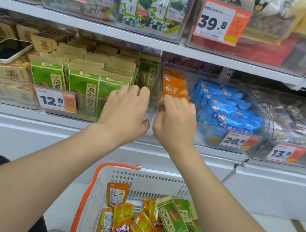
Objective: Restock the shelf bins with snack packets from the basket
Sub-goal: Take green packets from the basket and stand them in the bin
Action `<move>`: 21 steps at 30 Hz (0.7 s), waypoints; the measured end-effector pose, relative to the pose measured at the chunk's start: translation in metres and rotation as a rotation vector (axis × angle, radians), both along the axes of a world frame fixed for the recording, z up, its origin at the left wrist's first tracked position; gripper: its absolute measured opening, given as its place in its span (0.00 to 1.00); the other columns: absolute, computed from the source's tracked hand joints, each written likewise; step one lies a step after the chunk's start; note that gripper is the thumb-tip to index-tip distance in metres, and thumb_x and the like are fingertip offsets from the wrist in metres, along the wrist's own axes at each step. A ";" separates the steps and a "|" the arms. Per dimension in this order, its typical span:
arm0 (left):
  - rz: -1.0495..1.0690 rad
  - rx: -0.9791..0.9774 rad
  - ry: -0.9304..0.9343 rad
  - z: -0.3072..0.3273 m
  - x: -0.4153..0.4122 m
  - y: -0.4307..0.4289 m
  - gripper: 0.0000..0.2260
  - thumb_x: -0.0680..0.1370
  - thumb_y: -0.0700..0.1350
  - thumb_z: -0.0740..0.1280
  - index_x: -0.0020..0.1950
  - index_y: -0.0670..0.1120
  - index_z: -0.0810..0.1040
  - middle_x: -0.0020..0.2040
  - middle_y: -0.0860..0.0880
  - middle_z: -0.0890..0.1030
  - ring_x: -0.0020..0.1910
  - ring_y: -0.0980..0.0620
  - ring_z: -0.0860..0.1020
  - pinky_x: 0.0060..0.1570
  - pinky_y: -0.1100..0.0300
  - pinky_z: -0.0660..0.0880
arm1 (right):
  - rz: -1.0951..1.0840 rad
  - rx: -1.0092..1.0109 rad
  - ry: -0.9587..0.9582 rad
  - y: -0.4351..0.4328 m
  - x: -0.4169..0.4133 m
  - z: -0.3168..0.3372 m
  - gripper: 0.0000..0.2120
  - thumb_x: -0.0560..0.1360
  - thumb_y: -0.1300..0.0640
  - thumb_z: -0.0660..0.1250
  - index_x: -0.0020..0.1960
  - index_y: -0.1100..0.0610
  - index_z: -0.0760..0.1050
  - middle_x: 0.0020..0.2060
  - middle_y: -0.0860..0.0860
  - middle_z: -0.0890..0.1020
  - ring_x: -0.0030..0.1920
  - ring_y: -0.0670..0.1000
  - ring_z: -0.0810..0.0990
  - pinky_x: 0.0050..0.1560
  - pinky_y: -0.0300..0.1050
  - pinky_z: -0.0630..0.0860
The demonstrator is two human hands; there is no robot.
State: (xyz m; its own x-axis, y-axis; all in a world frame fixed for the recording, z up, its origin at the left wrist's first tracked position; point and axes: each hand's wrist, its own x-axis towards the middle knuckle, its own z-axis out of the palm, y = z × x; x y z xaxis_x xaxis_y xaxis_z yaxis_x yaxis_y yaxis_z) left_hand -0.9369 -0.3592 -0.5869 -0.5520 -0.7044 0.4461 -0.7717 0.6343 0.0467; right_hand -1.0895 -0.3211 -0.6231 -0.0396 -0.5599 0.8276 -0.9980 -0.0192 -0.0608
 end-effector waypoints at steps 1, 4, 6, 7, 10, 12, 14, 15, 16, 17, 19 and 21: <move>-0.023 0.094 -0.035 -0.005 -0.003 0.006 0.17 0.75 0.56 0.71 0.53 0.48 0.70 0.52 0.47 0.78 0.53 0.41 0.76 0.46 0.50 0.70 | 0.015 0.004 -0.004 0.013 -0.007 -0.014 0.06 0.68 0.61 0.60 0.40 0.56 0.76 0.33 0.52 0.78 0.37 0.58 0.75 0.38 0.52 0.65; -0.101 0.276 -0.199 -0.029 -0.016 0.025 0.13 0.78 0.56 0.67 0.54 0.48 0.73 0.51 0.46 0.81 0.51 0.40 0.80 0.40 0.52 0.72 | 0.024 0.133 -0.073 0.050 -0.024 -0.061 0.09 0.68 0.58 0.59 0.36 0.55 0.78 0.27 0.51 0.78 0.27 0.59 0.77 0.29 0.45 0.67; -0.171 0.335 -0.336 -0.048 -0.026 0.038 0.14 0.79 0.56 0.66 0.57 0.48 0.75 0.53 0.46 0.82 0.52 0.41 0.80 0.41 0.53 0.72 | 0.028 0.342 -0.069 0.069 -0.034 -0.089 0.12 0.68 0.55 0.57 0.37 0.54 0.79 0.26 0.52 0.78 0.26 0.60 0.78 0.27 0.44 0.68; -0.211 0.356 -0.404 -0.058 -0.032 0.043 0.14 0.79 0.56 0.65 0.59 0.48 0.75 0.54 0.46 0.81 0.53 0.41 0.80 0.42 0.52 0.74 | 0.016 0.526 -0.058 0.077 -0.039 -0.100 0.13 0.69 0.55 0.57 0.39 0.54 0.80 0.28 0.53 0.80 0.29 0.61 0.79 0.29 0.45 0.69; -0.338 0.397 -0.599 -0.079 -0.044 0.053 0.16 0.81 0.55 0.64 0.65 0.49 0.74 0.59 0.46 0.80 0.56 0.42 0.79 0.49 0.49 0.78 | -0.037 1.034 -0.109 0.095 -0.052 -0.129 0.11 0.74 0.58 0.61 0.51 0.52 0.81 0.42 0.54 0.83 0.43 0.60 0.82 0.38 0.46 0.70; -0.411 0.441 -0.725 -0.089 -0.051 0.058 0.18 0.82 0.54 0.64 0.70 0.50 0.73 0.63 0.46 0.79 0.57 0.42 0.79 0.53 0.48 0.78 | -0.075 1.220 -0.172 0.109 -0.059 -0.155 0.13 0.76 0.60 0.61 0.56 0.50 0.80 0.50 0.53 0.83 0.49 0.57 0.81 0.42 0.45 0.71; -0.449 0.507 -0.833 -0.096 -0.057 0.065 0.20 0.84 0.54 0.63 0.74 0.50 0.71 0.66 0.45 0.77 0.58 0.41 0.79 0.55 0.47 0.79 | -0.115 1.347 -0.166 0.124 -0.066 -0.185 0.15 0.79 0.60 0.62 0.63 0.48 0.76 0.57 0.52 0.80 0.54 0.56 0.80 0.47 0.47 0.73; -0.457 0.534 -0.880 -0.099 -0.060 0.069 0.20 0.84 0.54 0.63 0.75 0.50 0.71 0.66 0.45 0.76 0.58 0.41 0.79 0.55 0.47 0.79 | -0.131 1.406 -0.135 0.131 -0.069 -0.199 0.18 0.79 0.59 0.62 0.67 0.46 0.74 0.61 0.52 0.78 0.57 0.58 0.80 0.51 0.50 0.76; -0.460 0.554 -0.921 -0.101 -0.062 0.072 0.20 0.84 0.54 0.63 0.74 0.49 0.71 0.66 0.45 0.76 0.57 0.42 0.80 0.54 0.48 0.79 | -0.145 1.472 -0.091 0.138 -0.072 -0.212 0.23 0.79 0.60 0.63 0.70 0.43 0.70 0.68 0.54 0.74 0.61 0.60 0.79 0.57 0.56 0.77; -0.459 0.569 -0.951 -0.103 -0.064 0.073 0.19 0.84 0.54 0.63 0.74 0.49 0.72 0.66 0.45 0.77 0.56 0.42 0.80 0.53 0.48 0.79 | -0.153 1.545 -0.053 0.145 -0.073 -0.220 0.28 0.77 0.61 0.64 0.73 0.40 0.67 0.74 0.56 0.68 0.65 0.64 0.77 0.63 0.61 0.77; -0.451 0.583 -0.983 -0.106 -0.068 0.074 0.18 0.85 0.54 0.62 0.72 0.48 0.74 0.64 0.45 0.78 0.55 0.43 0.81 0.52 0.49 0.80 | -0.146 1.674 -0.069 0.153 -0.073 -0.229 0.35 0.76 0.63 0.64 0.75 0.34 0.62 0.82 0.55 0.52 0.68 0.68 0.74 0.65 0.62 0.77; -0.445 0.574 -0.989 -0.108 -0.070 0.071 0.18 0.85 0.54 0.62 0.71 0.47 0.74 0.64 0.45 0.79 0.56 0.43 0.81 0.51 0.49 0.80 | -0.111 1.732 -0.156 0.156 -0.071 -0.229 0.35 0.77 0.62 0.61 0.75 0.31 0.61 0.83 0.53 0.42 0.72 0.68 0.72 0.66 0.61 0.76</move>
State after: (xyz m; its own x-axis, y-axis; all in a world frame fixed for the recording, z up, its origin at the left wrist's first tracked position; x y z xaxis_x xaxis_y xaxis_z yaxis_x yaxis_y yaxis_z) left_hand -1.0069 -0.2881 -0.6944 -0.7194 -0.3241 -0.6144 -0.3543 0.9320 -0.0768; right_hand -1.1607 -0.1653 -0.8520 -0.1499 -0.7083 -0.6898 -0.9732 0.2287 -0.0233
